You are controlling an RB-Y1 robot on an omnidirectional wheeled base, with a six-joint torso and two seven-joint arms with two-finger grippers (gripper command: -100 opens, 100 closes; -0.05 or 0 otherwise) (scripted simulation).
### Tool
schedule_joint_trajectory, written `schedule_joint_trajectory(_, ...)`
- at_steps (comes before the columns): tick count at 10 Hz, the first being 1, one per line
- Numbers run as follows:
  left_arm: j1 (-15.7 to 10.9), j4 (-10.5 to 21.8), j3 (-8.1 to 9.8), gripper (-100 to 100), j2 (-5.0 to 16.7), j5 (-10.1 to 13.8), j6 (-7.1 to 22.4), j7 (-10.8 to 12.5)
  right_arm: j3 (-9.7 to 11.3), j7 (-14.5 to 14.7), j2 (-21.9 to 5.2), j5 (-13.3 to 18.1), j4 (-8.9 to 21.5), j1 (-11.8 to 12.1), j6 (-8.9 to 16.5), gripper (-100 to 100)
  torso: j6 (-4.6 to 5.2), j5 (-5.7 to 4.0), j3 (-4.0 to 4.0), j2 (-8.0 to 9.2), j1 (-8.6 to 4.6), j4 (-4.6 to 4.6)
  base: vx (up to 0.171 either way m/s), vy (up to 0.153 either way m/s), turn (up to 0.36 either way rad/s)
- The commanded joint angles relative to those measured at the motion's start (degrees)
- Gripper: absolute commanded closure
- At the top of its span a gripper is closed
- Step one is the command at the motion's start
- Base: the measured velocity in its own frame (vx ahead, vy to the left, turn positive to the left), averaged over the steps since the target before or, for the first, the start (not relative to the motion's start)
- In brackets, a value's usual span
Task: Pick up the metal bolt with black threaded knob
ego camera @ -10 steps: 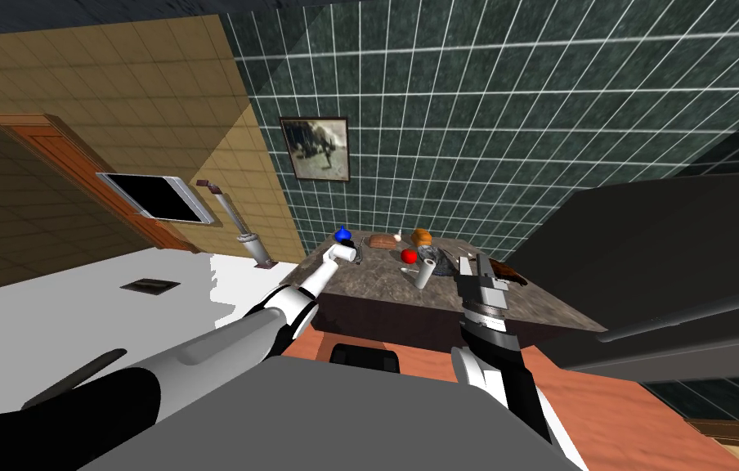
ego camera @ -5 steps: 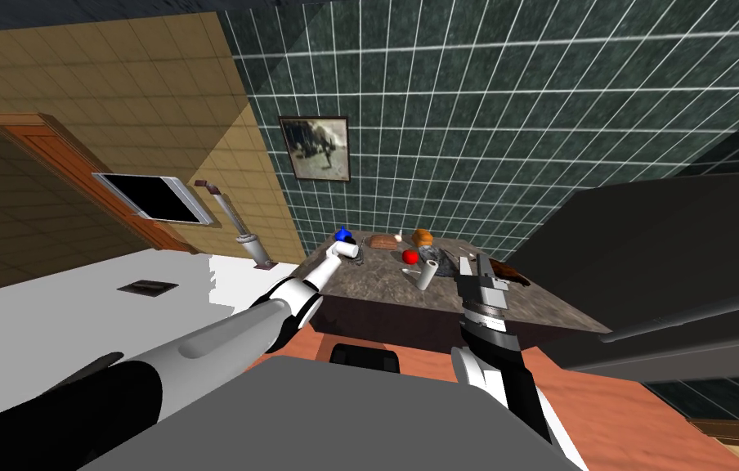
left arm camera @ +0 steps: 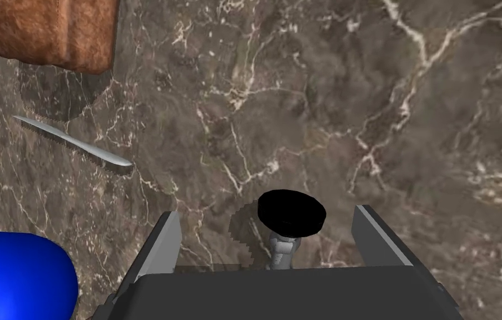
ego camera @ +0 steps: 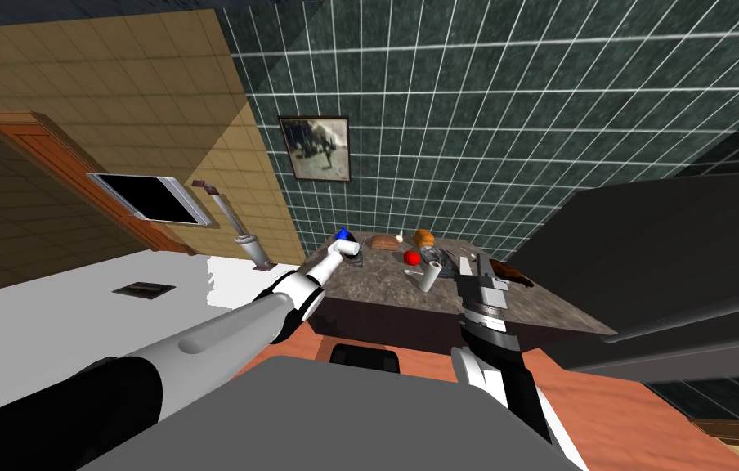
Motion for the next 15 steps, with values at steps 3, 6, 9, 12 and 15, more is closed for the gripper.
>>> schedule_joint_trajectory(3, -2.57, 4.37, 0.09, -100, 0.27, 1.48, 4.11, 0.34, 0.0, 0.0, 0.0, 0.0, 0.0, 0.0, 0.0, 0, -0.01, 0.01, -0.04, -0.06, 0.0, -0.02, 0.047, 0.041, -0.012)
schedule_joint_trajectory(6, -4.01, 8.42, 0.16, -100, 0.66, 2.79, 7.35, 0.49, 0.0, 0.0, 0.0, 0.0, 0.0, 0.0, 0.0, 0, -0.01, 0.0, -0.04, -0.06, -0.02, -0.02, 0.049, 0.033, -0.013)
schedule_joint_trajectory(9, -2.84, 7.04, -1.0, -100, -0.59, 1.61, 5.83, 2.32, 0.0, 0.0, 0.0, 0.0, 0.0, 0.0, 0.0, 0, 0.0, -0.02, 0.04, 0.08, -0.13, 0.01, 0.022, 0.02, -0.014)
schedule_joint_trajectory(12, -1.48, 6.39, -2.69, -100, -2.36, 0.24, 4.41, 5.05, 0.0, 0.0, 0.0, 0.0, 0.0, 0.0, 0.0, 0, 0.0, 0.03, -0.03, -0.05, 0.08, -0.02, 0.047, 0.067, -0.033)
schedule_joint_trajectory(15, -2.0, 7.31, -2.31, 100, -2.09, 0.62, 4.36, 4.33, 0.0, 0.0, 0.0, 0.0, 0.0, -0.01, 0.0, 0, 0.01, -0.02, 0.06, 0.08, -0.14, 0.05, -0.002, 0.002, -0.004)
